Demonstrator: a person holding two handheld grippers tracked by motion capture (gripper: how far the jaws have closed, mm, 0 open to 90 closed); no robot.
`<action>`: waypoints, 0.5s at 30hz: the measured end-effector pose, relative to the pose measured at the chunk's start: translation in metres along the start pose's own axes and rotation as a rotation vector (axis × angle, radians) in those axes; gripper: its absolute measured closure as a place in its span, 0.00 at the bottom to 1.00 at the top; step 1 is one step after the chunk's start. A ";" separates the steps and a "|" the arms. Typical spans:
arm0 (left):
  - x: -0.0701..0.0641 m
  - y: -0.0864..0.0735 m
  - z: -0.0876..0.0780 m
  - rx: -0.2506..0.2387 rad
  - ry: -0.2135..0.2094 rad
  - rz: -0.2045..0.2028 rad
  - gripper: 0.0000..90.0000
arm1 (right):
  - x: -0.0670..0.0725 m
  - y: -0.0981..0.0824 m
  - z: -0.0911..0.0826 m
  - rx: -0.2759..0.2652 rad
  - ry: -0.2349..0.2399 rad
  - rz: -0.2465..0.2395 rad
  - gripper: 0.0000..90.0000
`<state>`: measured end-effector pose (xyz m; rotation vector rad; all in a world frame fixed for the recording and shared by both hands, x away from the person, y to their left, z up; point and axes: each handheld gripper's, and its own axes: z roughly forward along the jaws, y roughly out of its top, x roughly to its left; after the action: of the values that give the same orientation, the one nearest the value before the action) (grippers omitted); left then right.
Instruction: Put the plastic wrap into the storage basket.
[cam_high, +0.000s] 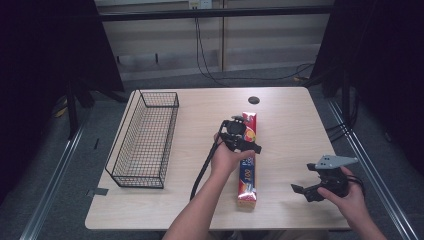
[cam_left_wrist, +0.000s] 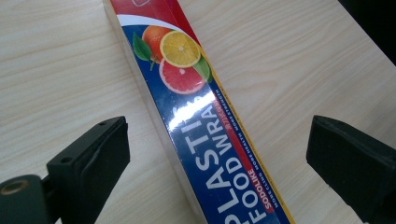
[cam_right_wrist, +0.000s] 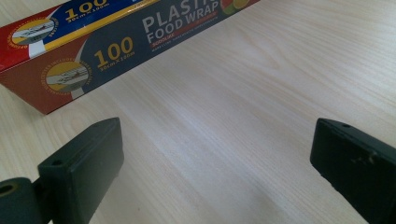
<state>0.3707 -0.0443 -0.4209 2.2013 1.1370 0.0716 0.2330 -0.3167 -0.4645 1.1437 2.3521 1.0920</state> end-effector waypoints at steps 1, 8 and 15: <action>-0.001 0.000 0.001 -0.012 0.002 -0.018 0.08 | 0.000 0.000 0.000 0.001 0.001 0.001 0.03; -0.006 0.005 0.006 0.008 0.010 -0.020 0.10 | 0.000 0.000 0.000 0.002 0.001 0.001 0.03; -0.009 0.006 0.011 0.026 0.025 -0.013 0.10 | 0.000 0.000 0.000 0.002 0.001 0.003 0.03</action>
<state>0.3732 -0.0594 -0.4238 2.2216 1.1721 0.0788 0.2332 -0.3168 -0.4645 1.1474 2.3536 1.0924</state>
